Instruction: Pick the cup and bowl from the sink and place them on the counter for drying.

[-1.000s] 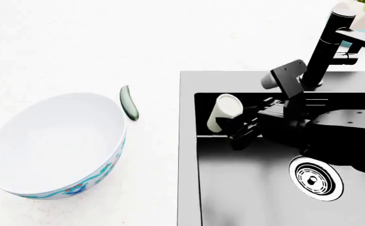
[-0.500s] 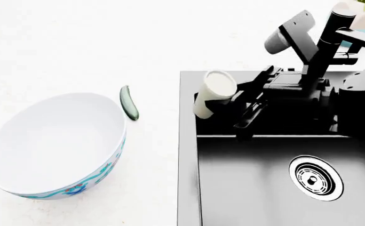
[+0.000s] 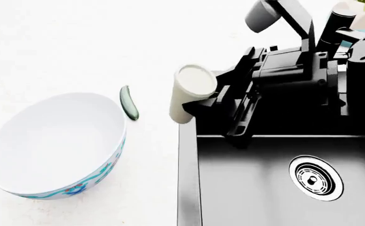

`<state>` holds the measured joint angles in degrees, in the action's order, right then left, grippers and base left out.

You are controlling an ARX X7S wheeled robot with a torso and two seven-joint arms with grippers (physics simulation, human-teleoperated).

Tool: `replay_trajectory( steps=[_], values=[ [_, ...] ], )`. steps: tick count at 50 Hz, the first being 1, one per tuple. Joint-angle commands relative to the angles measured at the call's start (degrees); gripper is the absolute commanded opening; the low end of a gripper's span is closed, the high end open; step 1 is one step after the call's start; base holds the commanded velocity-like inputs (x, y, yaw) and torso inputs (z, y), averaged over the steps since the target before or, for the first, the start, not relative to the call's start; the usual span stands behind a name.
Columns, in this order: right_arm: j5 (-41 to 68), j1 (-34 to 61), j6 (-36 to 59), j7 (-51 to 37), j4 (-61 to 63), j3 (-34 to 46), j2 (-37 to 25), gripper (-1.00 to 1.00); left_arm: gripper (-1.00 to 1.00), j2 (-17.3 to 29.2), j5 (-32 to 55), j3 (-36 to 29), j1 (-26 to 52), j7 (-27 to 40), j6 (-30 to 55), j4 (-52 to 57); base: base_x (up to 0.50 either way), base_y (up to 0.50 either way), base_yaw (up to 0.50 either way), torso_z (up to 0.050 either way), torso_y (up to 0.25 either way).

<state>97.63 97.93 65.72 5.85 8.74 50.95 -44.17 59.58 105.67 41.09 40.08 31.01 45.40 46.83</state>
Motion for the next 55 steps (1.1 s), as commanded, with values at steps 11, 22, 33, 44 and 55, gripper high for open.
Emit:
replay_trajectory(
  steps=[11, 22, 33, 44, 55],
  values=[
    [-0.65, 5.21, 5.07, 3.57, -1.87, 2.87, 5.19, -1.00, 1.00, 0.42, 0.16, -0.05, 0.24, -0.01, -0.11, -0.17, 0.00, 0.00, 0.00, 0.000, 0.000],
    [-1.78, 4.33, 4.60, 4.19, -1.99, 4.12, 7.68, -1.00, 1.00, 0.13, 0.04, 0.61, -0.22, -0.33, 0.24, -0.15, 0.00, 0.00, 0.00, 0.000, 0.000],
    [-2.93, 3.18, 3.84, 4.64, -2.08, 5.28, 10.02, -1.00, 1.00, -0.05, 0.27, 1.52, -0.75, -0.38, 0.55, -0.02, 0.00, 0.00, 0.00, 0.000, 0.000],
    [-4.25, 1.78, 3.12, 5.20, -2.22, 6.43, 11.47, -1.00, 1.00, -0.05, 0.37, 1.62, -0.83, -0.21, 0.52, 0.04, 0.00, 0.00, 0.00, 0.000, 0.000],
    [-4.89, 0.29, 3.20, 5.06, -1.72, 7.70, 11.53, -1.00, 1.00, -0.02, 0.35, 1.76, -0.91, -0.24, 0.58, 0.03, 0.00, 0.00, 0.00, 0.000, 0.000]
  ],
)
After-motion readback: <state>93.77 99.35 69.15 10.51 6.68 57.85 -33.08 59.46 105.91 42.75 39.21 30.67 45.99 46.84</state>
